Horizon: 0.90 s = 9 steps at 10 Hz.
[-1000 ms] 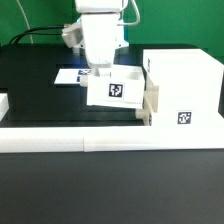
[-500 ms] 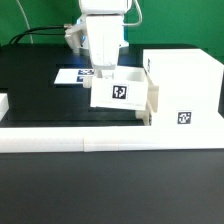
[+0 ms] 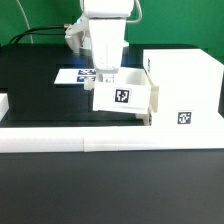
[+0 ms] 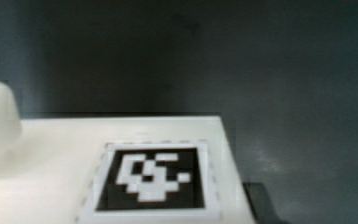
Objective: Assemble drawer
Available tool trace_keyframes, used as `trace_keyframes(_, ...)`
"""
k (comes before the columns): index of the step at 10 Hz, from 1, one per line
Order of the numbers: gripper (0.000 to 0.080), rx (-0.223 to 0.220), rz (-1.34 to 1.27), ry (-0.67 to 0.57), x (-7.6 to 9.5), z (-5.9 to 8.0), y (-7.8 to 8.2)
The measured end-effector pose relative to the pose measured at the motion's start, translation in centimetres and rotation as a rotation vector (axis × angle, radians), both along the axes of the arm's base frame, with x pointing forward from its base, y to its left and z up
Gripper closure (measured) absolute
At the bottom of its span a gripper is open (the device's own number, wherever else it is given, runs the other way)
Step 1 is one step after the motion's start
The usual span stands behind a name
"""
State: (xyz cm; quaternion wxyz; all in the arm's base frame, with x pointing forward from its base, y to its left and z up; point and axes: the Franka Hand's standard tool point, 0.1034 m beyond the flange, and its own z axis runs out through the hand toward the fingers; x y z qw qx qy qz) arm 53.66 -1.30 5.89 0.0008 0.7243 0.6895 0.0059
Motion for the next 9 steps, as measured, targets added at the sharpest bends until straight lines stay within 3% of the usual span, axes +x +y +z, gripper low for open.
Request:
trace_keyframes(7, 0.0755, -0.007, -0.026, 0.002, -0.02, -0.02, 0.20)
trace_keyframes(9, 0.0755, -0.061, -0.056, 0.007, -0.04, 0.13, 0.45)
